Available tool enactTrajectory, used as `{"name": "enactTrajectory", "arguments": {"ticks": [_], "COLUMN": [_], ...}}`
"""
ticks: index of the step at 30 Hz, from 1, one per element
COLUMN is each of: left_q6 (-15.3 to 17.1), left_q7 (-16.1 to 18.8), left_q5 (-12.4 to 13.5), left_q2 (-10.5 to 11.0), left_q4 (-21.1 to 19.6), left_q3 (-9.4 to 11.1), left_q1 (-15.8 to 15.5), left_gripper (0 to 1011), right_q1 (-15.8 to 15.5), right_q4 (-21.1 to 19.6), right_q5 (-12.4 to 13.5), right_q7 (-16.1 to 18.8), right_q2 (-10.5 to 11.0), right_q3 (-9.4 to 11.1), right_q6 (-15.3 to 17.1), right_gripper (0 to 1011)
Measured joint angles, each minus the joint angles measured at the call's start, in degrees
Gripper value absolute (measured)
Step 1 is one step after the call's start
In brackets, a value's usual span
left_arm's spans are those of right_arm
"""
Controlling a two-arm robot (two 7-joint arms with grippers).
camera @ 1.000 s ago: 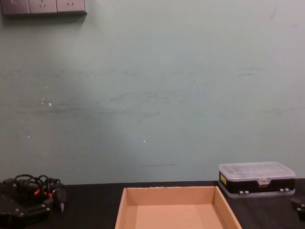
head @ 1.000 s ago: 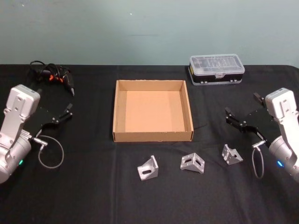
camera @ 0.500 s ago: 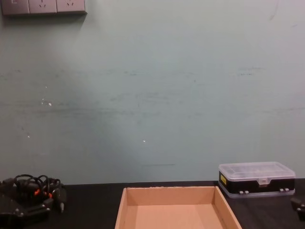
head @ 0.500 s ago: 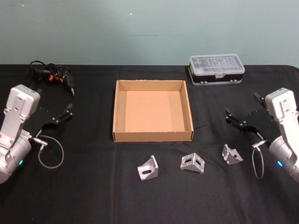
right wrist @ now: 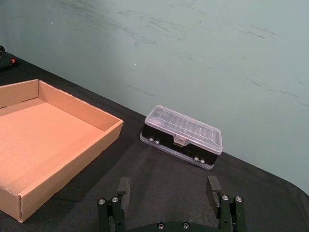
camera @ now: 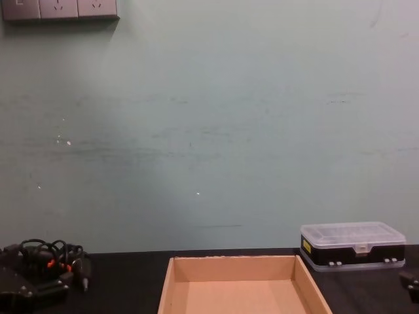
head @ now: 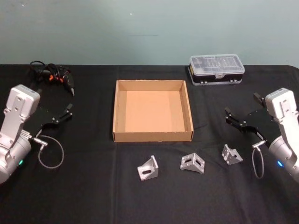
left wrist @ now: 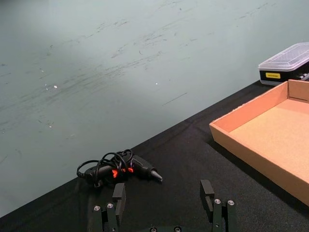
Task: Use one hand to pick up the angle iron from the table and place it into the box.
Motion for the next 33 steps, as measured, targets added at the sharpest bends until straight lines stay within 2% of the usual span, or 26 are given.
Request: {"name": "enactTrajectory", "arguments": {"ticks": [11, 18, 21, 24, 25, 26, 27, 31, 33], "left_q6": [0.0, 0.0, 0.0, 0.0, 0.0, 0.0, 0.0, 0.0, 0.0], "left_q7": [0.0, 0.0, 0.0, 0.0, 0.0, 0.0, 0.0, 0.0, 0.0], "left_q5": [0.0, 0.0, 0.0, 0.0, 0.0, 0.0, 0.0, 0.0, 0.0], "left_q2": [0.0, 0.0, 0.0, 0.0, 0.0, 0.0, 0.0, 0.0, 0.0], "left_q4": [0.0, 0.0, 0.0, 0.0, 0.0, 0.0, 0.0, 0.0, 0.0], "left_q3": [0.0, 0.0, 0.0, 0.0, 0.0, 0.0, 0.0, 0.0, 0.0], "left_q1": [0.0, 0.0, 0.0, 0.0, 0.0, 0.0, 0.0, 0.0, 0.0], "left_gripper": [1011, 1011, 1011, 1011, 1011, 1011, 1011, 1011, 1011], "right_q1": [-0.1, -2.5, -4.7, -8.5, -8.5, -10.5, -10.5, -17.5, -19.5], "right_q4": [-0.2, -5.2, -9.0, -14.3, -14.3, -16.6, -16.6, -24.1, -26.2], "right_q5": [0.0, 0.1, 0.9, 2.2, 2.2, 3.0, 3.0, 5.9, 7.0], "right_q7": [0.0, 0.5, 0.6, 0.4, 0.4, 0.2, 0.2, 0.1, 0.2], "right_q2": [0.0, 0.7, 1.6, 3.0, 3.0, 3.7, 3.7, 6.9, 7.8], "right_q3": [0.1, 1.7, 2.9, 4.9, 4.9, 5.9, 5.9, 9.7, 10.8], "right_q6": [0.0, 1.6, 3.1, 5.0, 5.0, 5.9, 5.9, 9.4, 10.5], "right_gripper": [1004, 1004, 1004, 1004, 1004, 1004, 1004, 1004, 1004]}}
